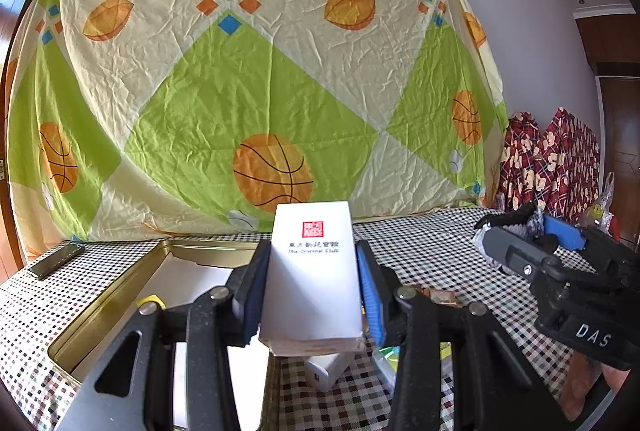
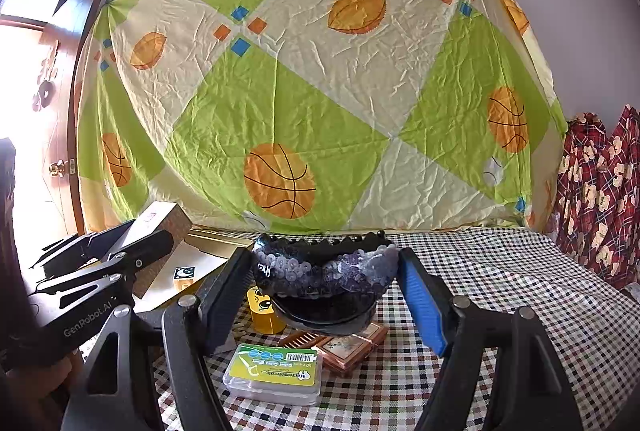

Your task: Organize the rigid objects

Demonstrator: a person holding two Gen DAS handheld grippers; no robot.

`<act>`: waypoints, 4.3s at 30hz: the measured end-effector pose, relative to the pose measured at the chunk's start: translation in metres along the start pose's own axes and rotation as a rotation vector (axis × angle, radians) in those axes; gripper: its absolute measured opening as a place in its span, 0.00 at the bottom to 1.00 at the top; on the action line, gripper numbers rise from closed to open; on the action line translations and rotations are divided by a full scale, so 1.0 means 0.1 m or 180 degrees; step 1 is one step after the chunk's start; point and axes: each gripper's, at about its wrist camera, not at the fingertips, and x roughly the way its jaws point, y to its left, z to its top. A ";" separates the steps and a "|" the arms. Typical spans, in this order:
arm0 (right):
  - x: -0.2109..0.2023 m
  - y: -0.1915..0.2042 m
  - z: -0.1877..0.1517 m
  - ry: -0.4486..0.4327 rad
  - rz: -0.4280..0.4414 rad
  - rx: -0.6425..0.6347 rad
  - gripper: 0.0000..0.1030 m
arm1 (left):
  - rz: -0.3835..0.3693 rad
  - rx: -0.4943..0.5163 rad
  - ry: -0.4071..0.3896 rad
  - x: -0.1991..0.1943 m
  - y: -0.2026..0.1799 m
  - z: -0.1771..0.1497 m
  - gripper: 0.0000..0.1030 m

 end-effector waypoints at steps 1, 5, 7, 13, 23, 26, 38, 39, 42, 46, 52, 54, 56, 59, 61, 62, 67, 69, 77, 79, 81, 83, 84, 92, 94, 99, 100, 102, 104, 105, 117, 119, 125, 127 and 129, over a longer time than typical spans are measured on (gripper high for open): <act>0.00 0.01 0.00 -0.0001 0.0003 -0.0003 0.73 | 0.0004 0.0000 0.0002 0.00 0.00 0.00 0.39; 0.00 0.03 0.00 -0.0025 0.0020 -0.0010 0.73 | 0.0025 -0.0023 -0.0019 -0.02 0.03 0.01 0.39; -0.01 0.03 0.00 -0.0040 0.0031 -0.0011 0.73 | 0.0025 -0.0027 -0.0025 -0.02 0.04 0.01 0.39; -0.02 0.04 0.00 -0.0076 0.0045 0.0000 0.73 | 0.0044 -0.0034 -0.0094 -0.07 0.05 0.01 0.39; -0.03 0.07 -0.01 -0.0109 0.0082 -0.0005 0.73 | 0.0125 -0.0051 -0.0177 -0.13 0.09 0.02 0.39; -0.02 0.09 -0.01 -0.0105 0.0093 0.0000 0.73 | 0.0162 -0.0074 -0.0174 -0.14 0.12 0.02 0.39; 0.04 0.19 0.00 -0.0040 0.0216 0.0017 0.73 | 0.0201 -0.0171 -0.0144 -0.18 0.29 0.00 0.39; 0.05 0.20 0.00 -0.0033 0.0226 0.0020 0.73 | 0.0211 -0.0183 -0.0139 -0.19 0.31 0.00 0.39; 0.09 0.23 0.01 -0.0010 0.0257 0.0039 0.73 | 0.0234 -0.0218 -0.0125 -0.19 0.38 -0.01 0.39; 0.16 0.31 0.02 0.0027 0.0287 0.0027 0.73 | 0.0241 -0.0288 -0.0092 -0.19 0.48 -0.02 0.39; 0.21 0.45 0.02 0.0045 0.0340 -0.0051 0.73 | 0.0281 -0.0324 -0.0077 -0.21 0.58 -0.03 0.39; 0.22 0.49 0.03 0.0051 0.0361 -0.0057 0.73 | 0.0286 -0.0330 -0.0077 -0.22 0.60 -0.02 0.39; 0.24 0.53 0.03 0.0057 0.0377 -0.0072 0.73 | 0.0306 -0.0321 -0.0086 -0.23 0.63 -0.03 0.39; 0.26 0.59 0.03 0.0064 0.0406 -0.0094 0.73 | 0.0307 -0.0357 -0.0071 -0.24 0.68 -0.03 0.39; 0.27 0.63 0.03 0.0066 0.0424 -0.0107 0.73 | 0.0323 -0.0371 -0.0069 -0.25 0.73 -0.02 0.39; 0.28 0.65 0.03 0.0068 0.0434 -0.0113 0.73 | 0.0328 -0.0380 -0.0070 -0.25 0.75 -0.02 0.39; 0.31 0.75 0.03 0.0084 0.0485 -0.0149 0.73 | 0.0365 -0.0401 -0.0056 -0.26 0.84 -0.02 0.39; 0.32 0.78 0.03 0.0088 0.0500 -0.0164 0.73 | 0.0375 -0.0413 -0.0050 -0.26 0.87 -0.02 0.39; 0.37 0.90 0.04 0.0116 0.0573 -0.0182 0.73 | 0.0435 -0.0476 -0.0038 -0.27 1.01 -0.03 0.39; 0.38 0.94 0.04 0.0125 0.0593 -0.0189 0.73 | 0.0461 -0.0476 -0.0042 -0.27 1.04 -0.02 0.39; 0.40 0.98 0.04 0.0129 0.0614 -0.0197 0.73 | 0.0475 -0.0490 -0.0035 -0.28 1.08 -0.03 0.39; 0.41 1.02 0.04 0.0131 0.0633 -0.0211 0.73 | 0.0491 -0.0501 -0.0025 -0.27 1.12 -0.03 0.39; 0.41 1.04 0.04 0.0132 0.0643 -0.0216 0.73 | 0.0501 -0.0504 -0.0020 -0.27 1.13 -0.04 0.39; 0.45 1.21 0.04 0.0151 0.0736 -0.0268 0.73 | 0.0553 -0.0530 -0.0002 -0.31 1.26 -0.05 0.39; 0.46 1.26 0.05 0.0153 0.0753 -0.0288 0.73 | 0.0566 -0.0537 0.0003 -0.32 1.29 -0.06 0.39; 0.47 1.35 0.05 0.0159 0.0788 -0.0321 0.73 | 0.0589 -0.0551 0.0021 -0.33 1.37 -0.07 0.39; 0.48 1.37 0.05 0.0163 0.0796 -0.0327 0.73 | 0.0591 -0.0557 0.0024 -0.33 1.38 -0.07 0.39; 0.49 1.41 0.05 0.0170 0.0806 -0.0343 0.73 | 0.0595 -0.0552 0.0030 -0.33 1.40 -0.07 0.39; 0.49 1.44 0.05 0.0173 0.0817 -0.0355 0.73 | 0.0607 -0.0550 0.0034 -0.34 1.43 -0.07 0.39; 0.50 1.46 0.05 0.0175 0.0825 -0.0361 0.73 | 0.0609 -0.0548 0.0040 -0.33 1.44 -0.08 0.39; 0.58 1.59 0.05 0.0217 0.0879 -0.0413 0.73 | 0.0672 -0.0510 0.0128 -0.29 1.58 -0.10 0.39; 0.59 1.60 0.05 0.0220 0.0880 -0.0427 0.73 | 0.0679 -0.0487 0.0131 -0.28 1.58 -0.09 0.39; 0.61 1.62 0.05 0.0247 0.0904 -0.0426 0.73 | 0.0652 -0.0483 0.0216 -0.21 1.62 -0.11 0.39; 0.62 1.63 0.05 0.0260 0.0911 -0.0438 0.73 | 0.0658 -0.0479 0.0241 -0.20 1.64 -0.11 0.39; 0.62 1.65 0.06 0.0274 0.0917 -0.0450 0.73 | 0.0655 -0.0488 0.0280 -0.18 1.67 -0.10 0.39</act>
